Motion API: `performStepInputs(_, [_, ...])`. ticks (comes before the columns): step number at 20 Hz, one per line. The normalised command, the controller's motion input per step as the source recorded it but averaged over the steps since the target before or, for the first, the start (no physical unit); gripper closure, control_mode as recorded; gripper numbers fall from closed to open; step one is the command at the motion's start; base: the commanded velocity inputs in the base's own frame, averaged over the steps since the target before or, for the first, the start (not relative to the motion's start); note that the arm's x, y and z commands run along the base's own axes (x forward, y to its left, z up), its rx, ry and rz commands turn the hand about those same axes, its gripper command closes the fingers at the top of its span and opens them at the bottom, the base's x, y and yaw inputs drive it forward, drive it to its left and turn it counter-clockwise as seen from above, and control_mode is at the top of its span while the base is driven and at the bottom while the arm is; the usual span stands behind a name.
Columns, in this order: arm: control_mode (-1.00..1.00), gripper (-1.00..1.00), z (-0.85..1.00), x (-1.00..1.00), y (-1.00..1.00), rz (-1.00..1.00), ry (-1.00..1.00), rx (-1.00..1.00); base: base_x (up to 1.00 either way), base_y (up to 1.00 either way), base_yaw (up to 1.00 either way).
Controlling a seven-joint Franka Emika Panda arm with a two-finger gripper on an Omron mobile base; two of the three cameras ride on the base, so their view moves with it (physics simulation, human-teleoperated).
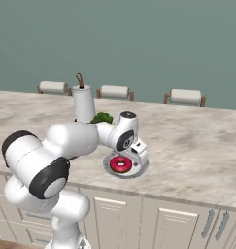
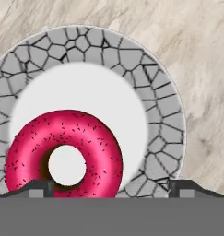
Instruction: Place the pastries on the plates.
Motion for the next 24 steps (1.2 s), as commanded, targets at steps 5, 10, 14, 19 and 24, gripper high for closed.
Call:
performStepInputs(5, [-1.0,-1.0,0.86,-0.61,0.17,0.0,-0.04,0.03,0.0,0.0,0.0])
performStepInputs(10, [-1.0,-1.0,0.72,-0.52,0.5,0.03,0.0,0.02,0.0,0.0,0.0])
performStepInputs(14, [-1.0,-1.0,0.35,-0.64,0.8,0.11,0.0,0.0,0.0,0.0,0.0])
performStepInputs(19, [-1.0,-1.0,0.15,-0.59,0.8,0.14,-0.01,0.0,0.0,0.0,0.0])
performStepInputs(24, [-1.0,-1.0,0.0,-0.37,0.76,0.13,-0.02,-0.04,0.0,0.0,0.0])
